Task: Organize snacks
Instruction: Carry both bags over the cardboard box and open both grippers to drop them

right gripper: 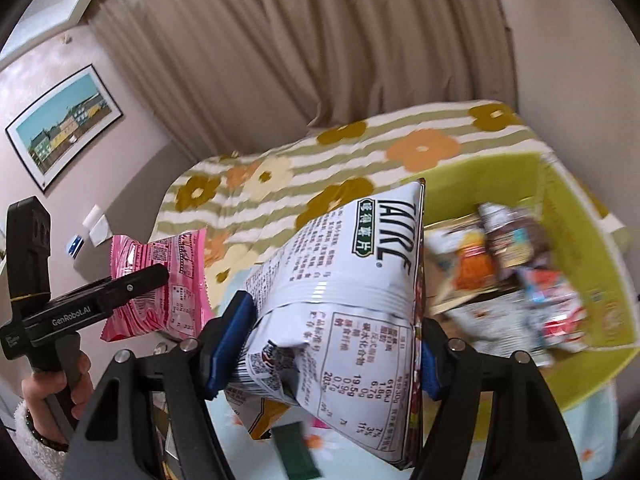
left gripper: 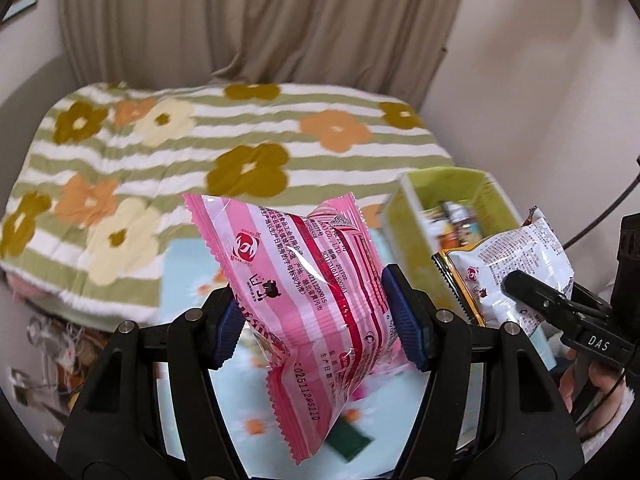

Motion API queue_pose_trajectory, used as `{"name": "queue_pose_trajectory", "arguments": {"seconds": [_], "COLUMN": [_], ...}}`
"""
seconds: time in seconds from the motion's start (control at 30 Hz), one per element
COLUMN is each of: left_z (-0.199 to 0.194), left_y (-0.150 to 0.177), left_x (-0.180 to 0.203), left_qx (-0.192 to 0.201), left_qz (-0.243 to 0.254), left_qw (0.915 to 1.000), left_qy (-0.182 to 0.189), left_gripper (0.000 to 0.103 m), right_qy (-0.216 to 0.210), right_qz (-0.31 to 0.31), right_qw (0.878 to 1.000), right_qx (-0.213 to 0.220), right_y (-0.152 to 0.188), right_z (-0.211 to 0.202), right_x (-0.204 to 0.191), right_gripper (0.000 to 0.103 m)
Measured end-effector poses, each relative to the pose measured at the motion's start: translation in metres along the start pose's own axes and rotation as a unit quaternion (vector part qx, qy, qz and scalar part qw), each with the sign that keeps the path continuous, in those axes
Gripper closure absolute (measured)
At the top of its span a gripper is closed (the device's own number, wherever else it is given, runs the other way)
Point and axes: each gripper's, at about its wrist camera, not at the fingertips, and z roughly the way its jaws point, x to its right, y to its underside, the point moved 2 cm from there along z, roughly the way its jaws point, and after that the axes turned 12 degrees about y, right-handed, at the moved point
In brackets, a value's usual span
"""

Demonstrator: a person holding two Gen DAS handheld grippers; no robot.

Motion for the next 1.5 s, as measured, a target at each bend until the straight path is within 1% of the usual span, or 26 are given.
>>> {"name": "queue_pose_trajectory", "arguments": {"seconds": [0.1, 0.2, 0.33, 0.43, 0.57, 0.63, 0.73, 0.77, 0.8, 0.87, 0.9, 0.97, 1.03, 1.1, 1.2, 1.33, 1.5], "left_z": [0.018, 0.041, 0.078, 0.107, 0.137, 0.153, 0.166, 0.169, 0.173, 0.178, 0.178, 0.177, 0.175, 0.168, 0.156, 0.147, 0.145], "left_y": [-0.006, -0.008, -0.007, -0.001, 0.01, 0.015, 0.023, 0.024, 0.027, 0.03, 0.033, 0.037, 0.039, 0.04, 0.037, 0.032, 0.032], "left_x": [0.041, 0.084, 0.135, 0.162, 0.187, 0.194, 0.199, 0.2, 0.202, 0.203, 0.202, 0.2, 0.196, 0.192, 0.19, 0.188, 0.185], "left_qx": [0.001, -0.002, -0.017, -0.035, -0.062, -0.077, -0.091, -0.095, -0.103, -0.115, -0.115, -0.121, -0.124, -0.118, -0.102, -0.089, -0.087], "left_qz": [0.006, 0.004, 0.003, 0.001, 0.002, 0.006, 0.013, 0.016, 0.018, 0.02, 0.023, 0.03, 0.028, 0.028, 0.038, 0.045, 0.04], "left_qw": [1.0, 0.9997, 0.9992, 0.9986, 0.9971, 0.9963, 0.9952, 0.9949, 0.994, 0.993, 0.9929, 0.9922, 0.9917, 0.9925, 0.9935, 0.9941, 0.9945], "left_qy": [0.007, 0.022, 0.036, 0.039, 0.044, 0.038, 0.033, 0.031, 0.031, 0.023, 0.014, -0.009, -0.015, -0.017, -0.034, -0.04, -0.042], "left_gripper": [0.041, 0.041, 0.041, 0.041, 0.041, 0.041, 0.041, 0.037, 0.032, 0.003, 0.0, 0.0, 0.0, 0.0, 0.0, 0.0, 0.0], "right_qy": [0.01, 0.009, 0.012, 0.013, 0.013, 0.011, 0.004, 0.003, 0.003, 0.0, -0.002, -0.004, -0.007, -0.006, -0.009, -0.015, -0.013], "right_qz": [-0.002, -0.003, -0.01, -0.009, -0.003, 0.001, 0.009, 0.01, 0.011, 0.013, 0.015, 0.016, 0.017, 0.016, 0.015, 0.011, 0.008], "right_qw": [1.0, 1.0, 1.0, 1.0, 1.0, 1.0, 1.0, 1.0, 1.0, 0.999, 0.999, 0.999, 0.999, 0.999, 0.999, 0.998, 0.999], "right_qx": [0.004, 0.003, 0.002, -0.004, -0.014, -0.018, -0.026, -0.027, -0.029, -0.032, -0.034, -0.038, -0.043, -0.046, -0.051, -0.054, -0.049], "right_y": [-0.007, -0.014, -0.021, -0.024, -0.024, -0.024, -0.023, -0.022, -0.022, -0.021, -0.02, -0.018, -0.017, -0.016, -0.015, -0.016, -0.018], "right_z": [-0.013, -0.024, -0.03, -0.029, -0.024, -0.021, -0.016, -0.015, -0.014, -0.012, -0.01, -0.008, -0.006, -0.002, 0.003, 0.007, 0.006], "right_x": [0.039, 0.076, 0.116, 0.145, 0.175, 0.184, 0.194, 0.196, 0.199, 0.201, 0.202, 0.203, 0.203, 0.203, 0.202, 0.197, 0.192], "right_gripper": [0.036, 0.036, 0.036, 0.036, 0.036, 0.036, 0.036, 0.036, 0.036, 0.036, 0.036, 0.036, 0.036, 0.036, 0.036, 0.036, 0.036]}}
